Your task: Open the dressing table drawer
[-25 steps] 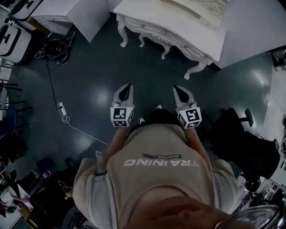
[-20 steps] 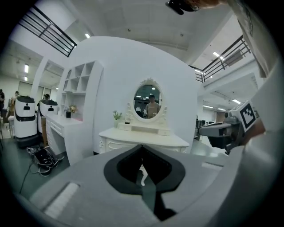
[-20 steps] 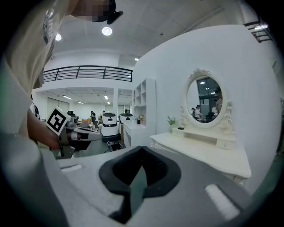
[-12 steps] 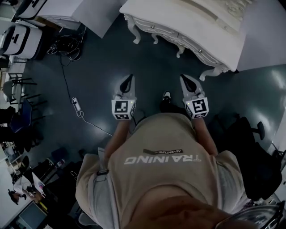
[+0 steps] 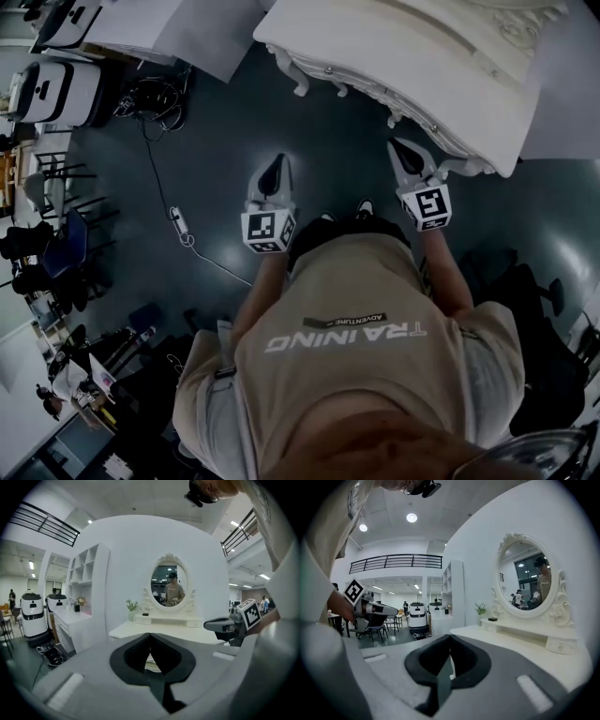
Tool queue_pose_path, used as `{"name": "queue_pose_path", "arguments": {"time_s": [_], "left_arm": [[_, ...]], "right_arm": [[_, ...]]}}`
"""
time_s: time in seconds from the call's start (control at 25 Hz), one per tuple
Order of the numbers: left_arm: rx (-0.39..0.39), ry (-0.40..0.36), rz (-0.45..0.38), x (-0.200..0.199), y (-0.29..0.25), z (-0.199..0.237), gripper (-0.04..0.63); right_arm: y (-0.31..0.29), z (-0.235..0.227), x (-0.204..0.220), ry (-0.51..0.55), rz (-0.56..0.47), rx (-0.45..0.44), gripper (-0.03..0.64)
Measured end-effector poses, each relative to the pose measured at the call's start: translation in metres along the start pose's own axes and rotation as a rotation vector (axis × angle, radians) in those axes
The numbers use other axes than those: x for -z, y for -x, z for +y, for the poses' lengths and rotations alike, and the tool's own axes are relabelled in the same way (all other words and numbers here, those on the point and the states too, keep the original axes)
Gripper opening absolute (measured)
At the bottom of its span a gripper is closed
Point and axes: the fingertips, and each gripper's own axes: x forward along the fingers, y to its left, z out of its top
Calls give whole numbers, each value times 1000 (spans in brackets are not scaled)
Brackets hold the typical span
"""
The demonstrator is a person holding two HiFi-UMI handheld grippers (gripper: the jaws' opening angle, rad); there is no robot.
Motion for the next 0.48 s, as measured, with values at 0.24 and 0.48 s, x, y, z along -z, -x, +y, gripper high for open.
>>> {"name": "queue_pose_path", "arguments": {"time_s": [0.24, 0.48], "left_arm": [[9, -1, 21, 9, -36, 37, 8], [70, -6, -40, -18, -84, 73, 8]], "right_arm": [[-43, -8, 9, -40, 21, -18, 3], [-85, -17, -23, -6, 35, 27, 3]]}}
